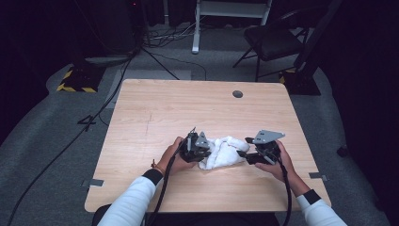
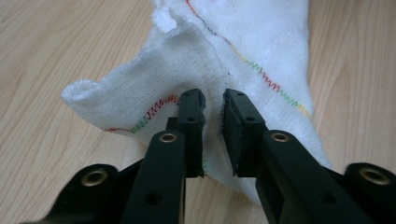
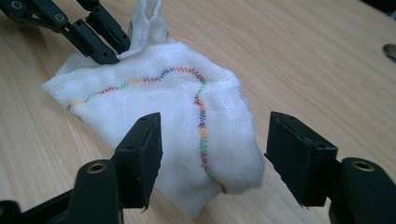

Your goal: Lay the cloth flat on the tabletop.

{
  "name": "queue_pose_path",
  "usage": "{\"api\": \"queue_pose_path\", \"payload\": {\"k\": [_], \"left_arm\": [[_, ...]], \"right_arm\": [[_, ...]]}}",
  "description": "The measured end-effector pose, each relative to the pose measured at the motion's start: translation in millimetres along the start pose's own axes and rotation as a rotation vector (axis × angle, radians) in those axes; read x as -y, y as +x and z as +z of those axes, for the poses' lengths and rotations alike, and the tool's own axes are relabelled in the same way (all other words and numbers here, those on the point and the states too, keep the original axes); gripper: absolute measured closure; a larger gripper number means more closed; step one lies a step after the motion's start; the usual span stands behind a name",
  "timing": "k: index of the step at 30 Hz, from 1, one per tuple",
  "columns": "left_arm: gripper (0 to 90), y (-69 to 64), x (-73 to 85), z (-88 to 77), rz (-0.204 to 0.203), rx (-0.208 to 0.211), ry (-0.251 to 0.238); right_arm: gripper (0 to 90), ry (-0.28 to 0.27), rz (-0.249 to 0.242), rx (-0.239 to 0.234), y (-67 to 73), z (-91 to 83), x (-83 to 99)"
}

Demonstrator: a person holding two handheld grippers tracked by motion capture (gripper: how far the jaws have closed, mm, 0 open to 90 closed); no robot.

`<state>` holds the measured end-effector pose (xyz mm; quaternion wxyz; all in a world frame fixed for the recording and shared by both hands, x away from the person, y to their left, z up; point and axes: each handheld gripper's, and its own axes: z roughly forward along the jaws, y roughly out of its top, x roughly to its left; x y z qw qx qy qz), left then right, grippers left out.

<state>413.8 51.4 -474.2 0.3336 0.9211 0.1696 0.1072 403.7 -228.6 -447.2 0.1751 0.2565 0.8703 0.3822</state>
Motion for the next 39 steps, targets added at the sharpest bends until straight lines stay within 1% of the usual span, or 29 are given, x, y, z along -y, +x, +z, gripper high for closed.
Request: {"api": "queue_pose_path", "payload": {"k": [2,3,5,7,9,10,11,14,17,18,20,22,25,28,30,32,35,39], "left_arm": [[83.0,1.4,1.5,0.3,0.008,-0.001,0.011],[84.0,2.1,2.5,-0.2,0.004,0.001,0.014],[86.0,3.8,4.3,-0.9,0.004,-0.003,0.014],[86.4,5.2,5.8,-2.5,0.002,-0.003,0.015],[86.7,6.5,7.2,-4.0,-0.009,-0.003,0.008],[87.0,6.9,8.0,-5.7,-0.008,-0.005,0.009],[87.2,7.1,8.5,-7.2,-0.006,-0.011,0.011],[87.6,8.7,11.6,-13.1,-0.017,-0.021,0.002],[88.0,11.0,15.5,-19.9,-0.022,-0.03,-0.001],[88.1,11.3,16.7,-22.1,-0.026,-0.032,0.001],[88.0,11.7,19.1,-26.0,-0.032,-0.033,-0.003],[88.1,11.9,21.2,-29.2,-0.038,-0.037,-0.007],[88.1,11.3,24.0,-30.8,-0.043,-0.035,-0.005],[88.2,9.6,27.2,-30.9,-0.045,-0.03,0.008],[88.2,8.7,29.7,-31.9,-0.047,-0.029,0.014],[88.2,7.4,33.3,-33.6,-0.058,-0.028,0.014],[88.1,6.5,40.2,-37.2,-0.066,-0.028,0.017],[88.1,7.0,48.2,-43.0,-0.091,-0.034,0.02]], "right_arm": [[34.6,0.041,0.016,-0.014,-1.9,9.6,-2.3],[35.7,0.058,0.022,-0.018,-2.5,13.6,-2.6],[48.3,0.079,0.027,-0.028,-3.1,18.3,-1.3],[59.2,0.093,0.001,-0.034,-1.5,17.8,0.2],[67.3,0.073,-0.029,-0.026,1.4,11.6,1.3],[72.1,0.066,-0.034,-0.023,2.2,8.9,1.3],[75.8,0.046,-0.042,-0.032,3.4,3.8,1.8],[78.3,0.019,-0.061,-0.036,5.8,-7.6,3.8],[78.8,0.001,-0.076,-0.051,7.6,-17.6,6.3],[78.7,-0.007,-0.075,-0.058,8.2,-20.9,7.2],[78.4,-0.023,-0.088,-0.08,10.3,-27.9,10.1],[77.9,-0.025,-0.105,-0.092,13.3,-34.6,14.0],[78.1,-0.037,-0.115,-0.11,16.9,-44.3,22.0],[81.0,-0.037,-0.115,-0.129,19.8,-52.2,31.1],[83.4,-0.028,-0.121,-0.137,22.6,-55.3,37.7],[85.3,-0.017,-0.13,-0.153,25.8,-56.6,44.4],[87.5,0.004,-0.131,-0.169,29.9,-56.2,52.7],[88.1,0.032,-0.146,-0.177,34.4,-56.1,60.9]]}}
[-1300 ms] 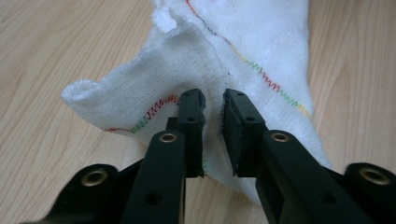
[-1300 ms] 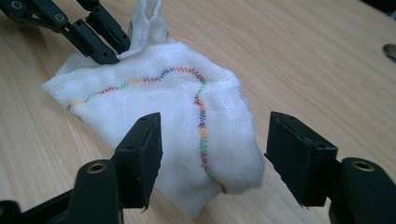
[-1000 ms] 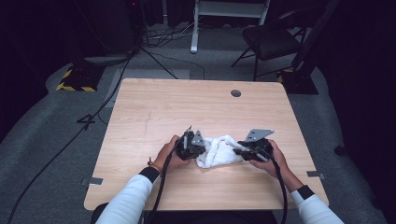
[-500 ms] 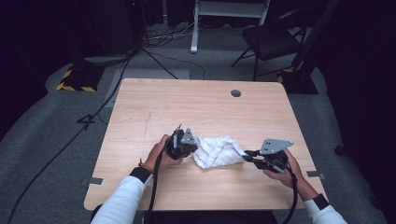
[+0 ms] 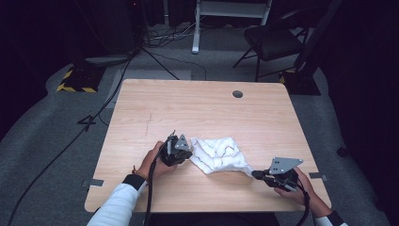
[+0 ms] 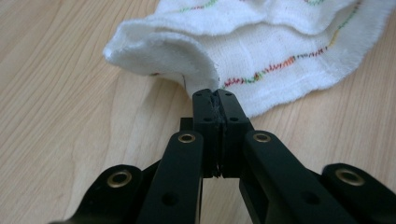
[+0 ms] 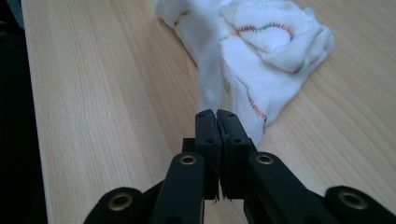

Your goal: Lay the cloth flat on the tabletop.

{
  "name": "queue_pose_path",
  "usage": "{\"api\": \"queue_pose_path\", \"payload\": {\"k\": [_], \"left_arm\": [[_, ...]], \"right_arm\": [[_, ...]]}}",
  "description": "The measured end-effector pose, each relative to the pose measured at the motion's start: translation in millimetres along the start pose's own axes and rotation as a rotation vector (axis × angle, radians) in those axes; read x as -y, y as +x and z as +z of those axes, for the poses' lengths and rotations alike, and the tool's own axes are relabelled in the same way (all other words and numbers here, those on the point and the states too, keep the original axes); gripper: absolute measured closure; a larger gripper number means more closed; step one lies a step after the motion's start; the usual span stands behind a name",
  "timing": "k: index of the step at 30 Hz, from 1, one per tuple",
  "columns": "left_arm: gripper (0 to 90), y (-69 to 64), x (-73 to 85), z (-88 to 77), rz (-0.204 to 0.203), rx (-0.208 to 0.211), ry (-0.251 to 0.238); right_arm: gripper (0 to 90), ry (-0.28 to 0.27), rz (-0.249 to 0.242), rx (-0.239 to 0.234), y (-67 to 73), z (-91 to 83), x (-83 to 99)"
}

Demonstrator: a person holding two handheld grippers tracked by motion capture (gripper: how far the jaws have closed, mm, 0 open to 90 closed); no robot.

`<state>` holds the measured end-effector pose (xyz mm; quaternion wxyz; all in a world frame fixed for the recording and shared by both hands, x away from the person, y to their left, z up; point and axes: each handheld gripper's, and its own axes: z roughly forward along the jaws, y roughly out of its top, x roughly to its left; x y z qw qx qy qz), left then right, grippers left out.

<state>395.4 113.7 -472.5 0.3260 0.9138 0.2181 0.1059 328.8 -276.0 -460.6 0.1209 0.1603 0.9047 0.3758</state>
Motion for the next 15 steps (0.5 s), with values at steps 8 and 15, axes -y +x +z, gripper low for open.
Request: {"api": "queue_pose_path", "payload": {"k": [8,15], "left_arm": [[85.6,4.3,8.2,-12.3,-0.036,-0.02,-0.043],[70.4,-1.6,-1.0,-8.7,-0.006,-0.01,-0.084]], "right_arm": [[83.5,0.023,0.031,0.038,0.9,-4.8,11.5],[73.3,-0.028,0.042,0.089,-1.1,-9.9,4.0]]}}
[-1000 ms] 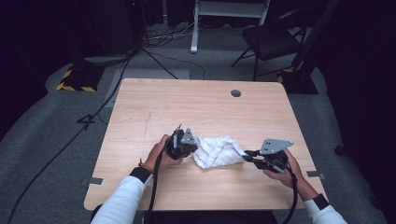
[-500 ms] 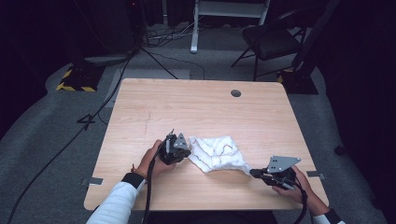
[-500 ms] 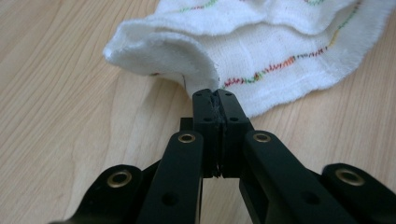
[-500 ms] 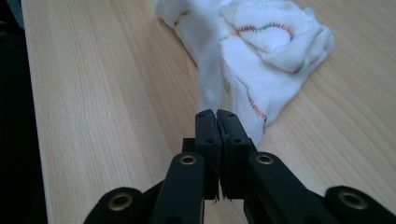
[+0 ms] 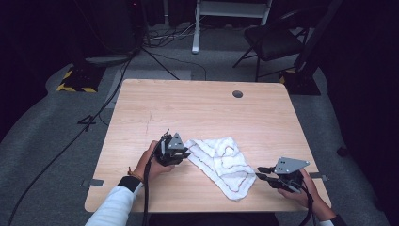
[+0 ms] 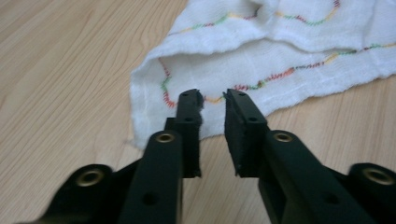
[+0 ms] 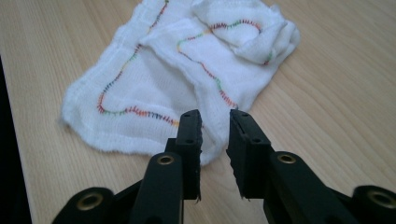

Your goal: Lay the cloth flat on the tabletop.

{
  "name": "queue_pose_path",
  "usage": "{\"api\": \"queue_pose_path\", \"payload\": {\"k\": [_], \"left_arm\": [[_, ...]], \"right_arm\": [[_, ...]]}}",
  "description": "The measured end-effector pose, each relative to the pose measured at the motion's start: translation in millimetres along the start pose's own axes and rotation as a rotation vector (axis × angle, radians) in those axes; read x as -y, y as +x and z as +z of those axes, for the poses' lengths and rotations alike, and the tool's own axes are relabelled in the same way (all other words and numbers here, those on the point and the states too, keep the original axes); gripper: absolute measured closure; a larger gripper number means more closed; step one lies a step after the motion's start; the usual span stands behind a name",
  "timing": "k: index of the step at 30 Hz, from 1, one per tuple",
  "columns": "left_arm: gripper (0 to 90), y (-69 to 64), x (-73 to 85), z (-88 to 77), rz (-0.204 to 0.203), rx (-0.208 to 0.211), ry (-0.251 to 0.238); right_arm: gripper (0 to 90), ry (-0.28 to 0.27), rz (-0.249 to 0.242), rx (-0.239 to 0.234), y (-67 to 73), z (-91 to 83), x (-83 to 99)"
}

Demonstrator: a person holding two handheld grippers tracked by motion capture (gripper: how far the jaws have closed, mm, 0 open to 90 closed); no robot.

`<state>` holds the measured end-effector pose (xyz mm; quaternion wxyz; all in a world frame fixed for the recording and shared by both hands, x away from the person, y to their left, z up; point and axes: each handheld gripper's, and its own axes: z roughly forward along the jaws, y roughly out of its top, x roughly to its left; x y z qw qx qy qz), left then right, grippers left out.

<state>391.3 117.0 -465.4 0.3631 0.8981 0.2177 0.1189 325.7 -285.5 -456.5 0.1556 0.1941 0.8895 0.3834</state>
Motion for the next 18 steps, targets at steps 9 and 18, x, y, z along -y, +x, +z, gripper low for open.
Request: {"api": "queue_pose_path", "payload": {"k": [9,18], "left_arm": [[47.4,5.8,-21.4,23.9,0.021,-0.014,-0.007],[40.3,25.6,-24.0,49.8,0.0,-0.023,0.032]], "right_arm": [[60.9,0.01,-0.056,-0.047,16.3,26.3,-28.2],[52.0,0.065,-0.143,-0.077,31.3,67.4,-51.1]]}}
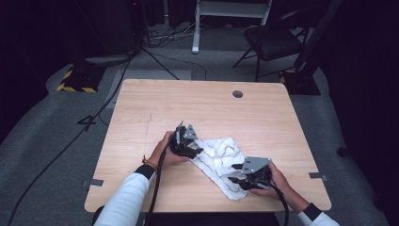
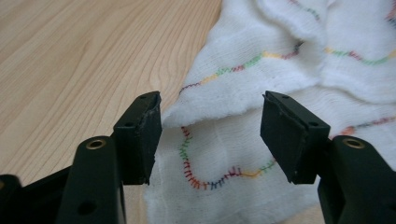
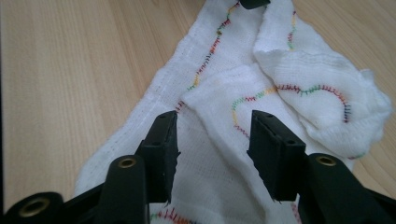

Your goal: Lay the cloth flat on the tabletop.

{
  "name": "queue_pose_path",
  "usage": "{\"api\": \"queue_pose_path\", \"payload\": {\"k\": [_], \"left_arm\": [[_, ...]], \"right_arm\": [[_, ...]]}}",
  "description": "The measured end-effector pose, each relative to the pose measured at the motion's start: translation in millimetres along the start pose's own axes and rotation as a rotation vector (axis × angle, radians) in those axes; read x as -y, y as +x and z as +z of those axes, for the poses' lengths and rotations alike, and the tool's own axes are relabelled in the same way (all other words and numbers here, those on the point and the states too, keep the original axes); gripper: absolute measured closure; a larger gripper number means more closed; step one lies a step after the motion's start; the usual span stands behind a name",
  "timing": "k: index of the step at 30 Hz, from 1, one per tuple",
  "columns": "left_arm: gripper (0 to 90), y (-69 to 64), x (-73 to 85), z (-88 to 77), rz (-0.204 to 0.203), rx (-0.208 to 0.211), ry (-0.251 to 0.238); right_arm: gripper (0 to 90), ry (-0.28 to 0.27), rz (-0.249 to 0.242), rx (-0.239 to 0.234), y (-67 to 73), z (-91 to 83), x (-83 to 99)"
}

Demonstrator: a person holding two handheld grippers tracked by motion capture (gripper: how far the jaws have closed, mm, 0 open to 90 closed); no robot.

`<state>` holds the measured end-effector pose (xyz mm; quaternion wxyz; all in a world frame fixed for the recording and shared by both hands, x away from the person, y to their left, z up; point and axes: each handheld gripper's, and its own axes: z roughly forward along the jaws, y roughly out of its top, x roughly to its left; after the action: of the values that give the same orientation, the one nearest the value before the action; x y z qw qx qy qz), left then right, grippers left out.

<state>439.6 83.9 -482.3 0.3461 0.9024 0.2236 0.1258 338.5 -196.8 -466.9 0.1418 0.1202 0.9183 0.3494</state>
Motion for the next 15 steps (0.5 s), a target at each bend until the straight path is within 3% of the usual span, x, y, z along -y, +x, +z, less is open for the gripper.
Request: {"api": "queue_pose_path", "payload": {"k": [2,5,9,12,15], "left_arm": [[42.8,6.3,-0.2,2.6,-0.025,0.021,0.004],[52.8,13.5,-0.6,3.4,-0.052,0.032,-0.016],[63.8,15.1,0.7,10.1,-0.022,0.036,0.035],[71.9,15.3,0.5,9.0,-0.004,0.028,0.041],[80.0,15.2,1.1,7.7,-0.001,0.031,0.048]], "right_arm": [[52.3,0.034,-0.012,0.027,-1.6,8.4,-1.9],[54.9,0.065,0.0,0.032,-7.5,15.7,1.7],[64.9,0.081,0.027,0.052,-14.2,14.8,9.4],[76.1,0.062,0.037,0.072,-17.6,9.2,11.9],[80.4,0.047,0.058,0.102,-22.0,2.4,14.4]]}}
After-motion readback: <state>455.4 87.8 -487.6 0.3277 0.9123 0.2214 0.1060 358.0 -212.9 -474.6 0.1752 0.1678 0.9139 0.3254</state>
